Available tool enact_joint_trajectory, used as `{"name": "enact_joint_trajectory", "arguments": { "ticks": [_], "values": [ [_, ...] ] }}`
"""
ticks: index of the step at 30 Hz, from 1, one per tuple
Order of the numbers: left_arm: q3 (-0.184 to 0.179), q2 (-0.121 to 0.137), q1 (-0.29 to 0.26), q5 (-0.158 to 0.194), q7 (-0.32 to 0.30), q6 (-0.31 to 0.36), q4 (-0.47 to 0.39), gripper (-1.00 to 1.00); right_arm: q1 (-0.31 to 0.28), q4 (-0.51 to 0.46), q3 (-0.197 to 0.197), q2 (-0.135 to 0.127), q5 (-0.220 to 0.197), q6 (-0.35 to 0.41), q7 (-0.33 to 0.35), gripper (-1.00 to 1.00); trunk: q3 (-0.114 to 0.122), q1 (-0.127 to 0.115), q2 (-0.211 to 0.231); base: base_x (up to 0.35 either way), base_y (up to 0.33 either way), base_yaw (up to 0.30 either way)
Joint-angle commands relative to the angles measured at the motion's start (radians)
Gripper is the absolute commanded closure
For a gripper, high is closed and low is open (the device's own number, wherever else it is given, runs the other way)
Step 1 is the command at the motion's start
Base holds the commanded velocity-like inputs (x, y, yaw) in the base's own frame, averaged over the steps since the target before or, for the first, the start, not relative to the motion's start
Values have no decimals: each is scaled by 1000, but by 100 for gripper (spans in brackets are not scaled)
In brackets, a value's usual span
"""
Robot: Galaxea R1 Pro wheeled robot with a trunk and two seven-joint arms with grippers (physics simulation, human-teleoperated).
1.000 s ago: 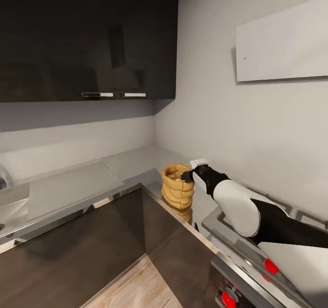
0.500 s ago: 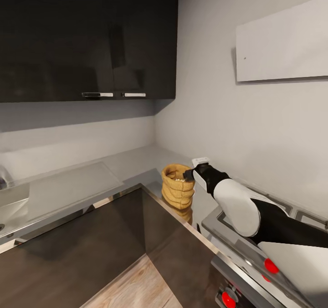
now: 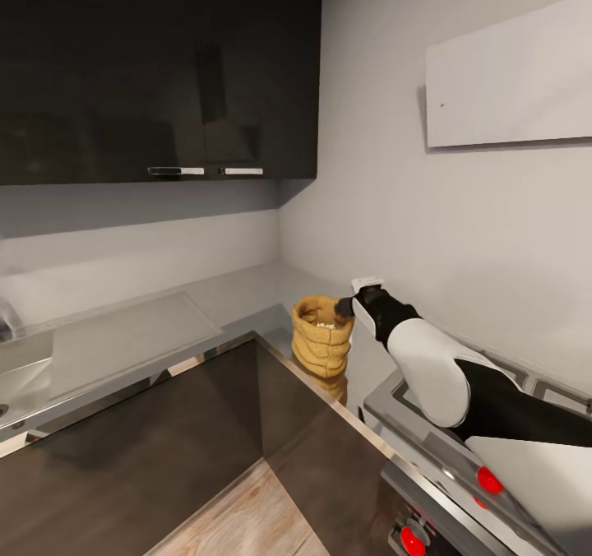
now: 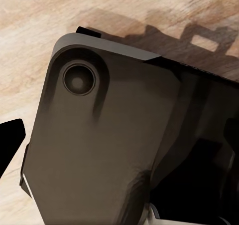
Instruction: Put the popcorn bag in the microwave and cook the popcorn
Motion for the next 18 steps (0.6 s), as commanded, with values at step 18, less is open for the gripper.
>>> {"name": "enact_joint_trajectory", "arguments": {
  "ticks": [18],
  "values": [
    [1, 0, 1, 5, -2, -2, -1, -100, -1, -27, -4, 1, -135, 32, -3, -100, -1, 0, -1, 0, 0, 0]
  ]
}}
